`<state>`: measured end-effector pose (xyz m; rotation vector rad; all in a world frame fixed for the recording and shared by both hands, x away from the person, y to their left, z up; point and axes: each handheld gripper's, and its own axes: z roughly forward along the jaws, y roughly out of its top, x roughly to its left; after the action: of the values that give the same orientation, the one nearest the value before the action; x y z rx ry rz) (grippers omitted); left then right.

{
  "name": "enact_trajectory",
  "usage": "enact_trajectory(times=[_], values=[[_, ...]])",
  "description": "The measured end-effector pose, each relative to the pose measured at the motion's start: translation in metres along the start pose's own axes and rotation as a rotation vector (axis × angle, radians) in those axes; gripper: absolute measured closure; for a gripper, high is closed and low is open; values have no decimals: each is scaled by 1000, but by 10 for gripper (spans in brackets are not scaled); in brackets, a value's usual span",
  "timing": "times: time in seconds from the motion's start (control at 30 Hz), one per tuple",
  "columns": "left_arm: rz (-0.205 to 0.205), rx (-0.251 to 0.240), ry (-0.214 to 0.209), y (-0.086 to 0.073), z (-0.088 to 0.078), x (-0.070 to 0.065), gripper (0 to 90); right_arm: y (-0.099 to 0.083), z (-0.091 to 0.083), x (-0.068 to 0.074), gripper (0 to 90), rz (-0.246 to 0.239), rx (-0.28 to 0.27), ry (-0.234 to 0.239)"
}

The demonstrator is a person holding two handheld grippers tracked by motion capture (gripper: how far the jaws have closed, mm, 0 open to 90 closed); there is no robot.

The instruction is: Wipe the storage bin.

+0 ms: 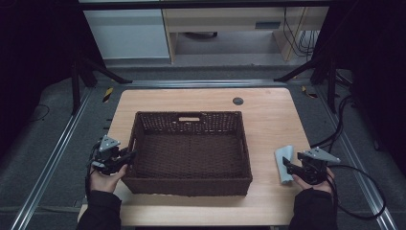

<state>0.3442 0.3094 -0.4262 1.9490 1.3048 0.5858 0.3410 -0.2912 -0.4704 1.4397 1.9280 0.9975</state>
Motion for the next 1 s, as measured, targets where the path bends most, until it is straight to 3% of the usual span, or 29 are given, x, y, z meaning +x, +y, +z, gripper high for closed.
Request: enact_trajectory(times=[0.3, 0.53, 0.63, 0.77, 0.9, 1.0], values=[[-4, -3, -5, 0, 1, 1, 670, -12, 11, 0, 502, 6, 102, 20], [-3, -2, -4, 0, 1, 1, 670, -14, 17, 2, 722, -5, 170, 38], [-2, -2, -4, 0, 1, 1, 670, -11, 15, 1, 805, 5, 164, 47], [-7, -2, -9, 1, 1, 1, 672, -4, 11, 1, 814, 7, 127, 59], [-1, -4, -9, 2, 2, 2, 682, 6, 11, 7, 812, 7, 79, 109], [-8, -3, -16, 2, 2, 3, 685, 14, 15, 12, 811, -11, 58, 120]])
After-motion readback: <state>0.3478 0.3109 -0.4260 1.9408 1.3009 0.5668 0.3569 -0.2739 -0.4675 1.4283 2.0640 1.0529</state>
